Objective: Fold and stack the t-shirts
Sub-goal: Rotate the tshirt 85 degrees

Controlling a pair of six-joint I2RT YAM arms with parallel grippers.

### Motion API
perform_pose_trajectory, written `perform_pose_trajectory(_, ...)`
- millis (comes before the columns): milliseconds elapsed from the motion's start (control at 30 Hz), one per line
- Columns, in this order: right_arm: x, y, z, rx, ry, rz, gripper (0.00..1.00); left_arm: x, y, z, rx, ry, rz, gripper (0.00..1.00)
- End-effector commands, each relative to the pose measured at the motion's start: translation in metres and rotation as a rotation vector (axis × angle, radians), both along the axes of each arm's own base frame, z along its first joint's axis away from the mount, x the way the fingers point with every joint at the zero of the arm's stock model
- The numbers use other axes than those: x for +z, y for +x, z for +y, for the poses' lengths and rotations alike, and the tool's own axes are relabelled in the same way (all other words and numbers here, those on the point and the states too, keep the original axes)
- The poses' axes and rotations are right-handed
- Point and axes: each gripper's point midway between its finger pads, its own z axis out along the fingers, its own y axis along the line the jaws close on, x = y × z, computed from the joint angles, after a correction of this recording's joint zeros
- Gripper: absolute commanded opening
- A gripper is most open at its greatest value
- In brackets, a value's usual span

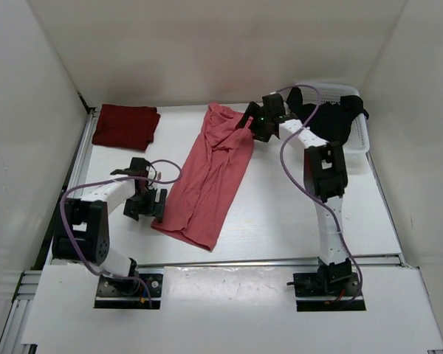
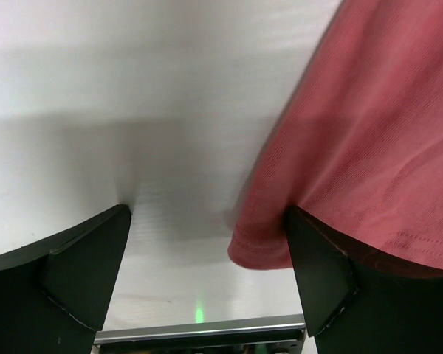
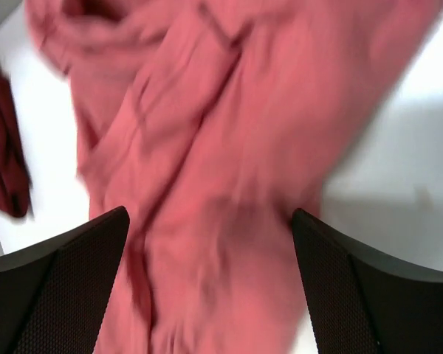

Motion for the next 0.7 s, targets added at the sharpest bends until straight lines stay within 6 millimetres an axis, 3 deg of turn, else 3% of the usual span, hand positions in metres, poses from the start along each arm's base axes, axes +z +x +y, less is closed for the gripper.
perform_pose_trajectory(0,0.092,-0.014,-0.015,0.035,-0.039,-0.177,0.94,0.004,-0.009,-0.003,-0.006,-0.024,-0.015,0.97)
perform_pose_trajectory(100,0.106,-0.055,-0.016,0.045,-0.137,-0.172,0.94,0.008,-0.012,-0.001,-0.005,-0.018,-0.037,0.97)
perform_pose_trajectory(133,0.088,-0.074,-0.021,0.047,-0.167,-0.128,0.94,0.010,-0.014,-0.001,-0.005,-0.020,-0.052,0.97)
perform_pose_trajectory(167,0.109,-0.089,-0.025,0.047,-0.172,-0.166,0.94,0.010,-0.017,-0.001,-0.005,-0.020,-0.054,0.97)
perform_pose_trajectory(200,0.107,-0.098,-0.034,0.015,-0.184,-0.153,0.94,0.008,-0.022,0.000,-0.005,-0.020,-0.051,0.97)
perform_pose_trajectory(233,0.097,-0.122,-0.043,0.011,-0.188,-0.118,0.94,0.011,-0.024,0.000,-0.005,-0.022,-0.071,0.97)
perform_pose_trajectory(300,0.091,-0.134,-0.062,-0.024,-0.197,-0.095,0.92,0.012,-0.028,0.002,-0.003,-0.015,-0.084,0.97)
perform_pose_trajectory(333,0.097,-0.145,-0.065,0.000,-0.202,-0.105,0.92,0.011,-0.035,0.003,-0.003,-0.014,-0.077,0.97)
perform_pose_trajectory(367,0.085,-0.162,-0.069,0.045,-0.232,-0.061,0.92,0.019,-0.030,0.005,0.000,-0.007,-0.125,0.97)
perform_pose_trajectory(400,0.088,-0.173,-0.068,0.080,-0.222,-0.047,0.92,0.021,-0.031,0.007,0.002,0.002,-0.143,0.97)
perform_pose_trajectory(467,0.070,-0.216,-0.049,0.202,-0.204,0.038,0.92,0.035,-0.027,0.011,0.009,0.014,-0.216,0.97)
perform_pose_trajectory(500,0.074,-0.248,-0.024,0.304,-0.179,0.028,0.92,0.038,-0.026,0.012,0.012,0.022,-0.237,0.97)
perform_pose_trajectory(533,0.067,-0.268,-0.015,0.346,-0.182,0.045,0.92,0.039,-0.031,0.017,0.027,0.034,-0.223,0.97)
perform_pose_trajectory(567,0.044,-0.295,-0.013,0.373,-0.202,0.093,0.92,0.042,-0.030,0.021,0.040,0.048,-0.243,0.97)
perform_pose_trajectory(633,0.042,-0.333,0.005,0.384,-0.135,0.118,0.90,0.046,-0.031,0.035,0.071,0.107,-0.258,0.97)
perform_pose_trajectory(667,0.019,-0.352,0.005,0.382,-0.100,0.157,0.88,0.052,-0.029,0.041,0.093,0.122,-0.292,0.97)
